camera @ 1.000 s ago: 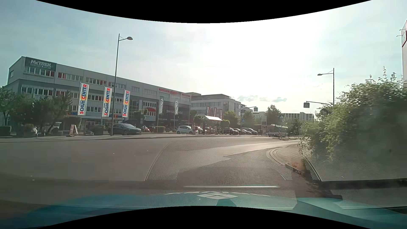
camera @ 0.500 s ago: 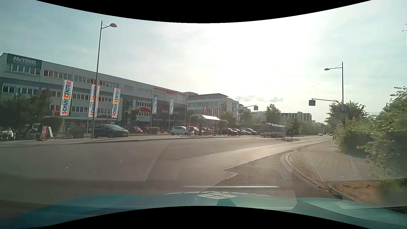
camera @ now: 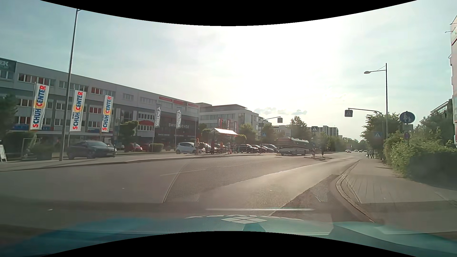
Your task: Follow the waypoints while adhering to traffic rules and regulations
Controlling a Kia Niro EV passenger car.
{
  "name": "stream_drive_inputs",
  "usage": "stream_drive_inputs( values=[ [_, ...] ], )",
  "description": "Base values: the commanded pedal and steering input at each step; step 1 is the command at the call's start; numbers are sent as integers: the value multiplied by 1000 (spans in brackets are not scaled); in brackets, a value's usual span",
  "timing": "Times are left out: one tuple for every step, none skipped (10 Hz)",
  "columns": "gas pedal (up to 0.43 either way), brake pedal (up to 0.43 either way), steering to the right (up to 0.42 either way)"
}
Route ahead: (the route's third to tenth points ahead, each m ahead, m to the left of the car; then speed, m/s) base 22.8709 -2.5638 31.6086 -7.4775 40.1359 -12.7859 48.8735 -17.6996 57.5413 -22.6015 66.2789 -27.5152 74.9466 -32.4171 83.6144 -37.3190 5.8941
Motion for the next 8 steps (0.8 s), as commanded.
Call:
stream_drive_inputs(
  values=[
    [209, 0, 131],
    [209, 0, 135],
    [209, 0, 140],
    [209, 0, 152],
    [209, 0, 160],
    [209, 0, 164],
    [197, 0, 172],
    [157, 0, 184]
  ],
)
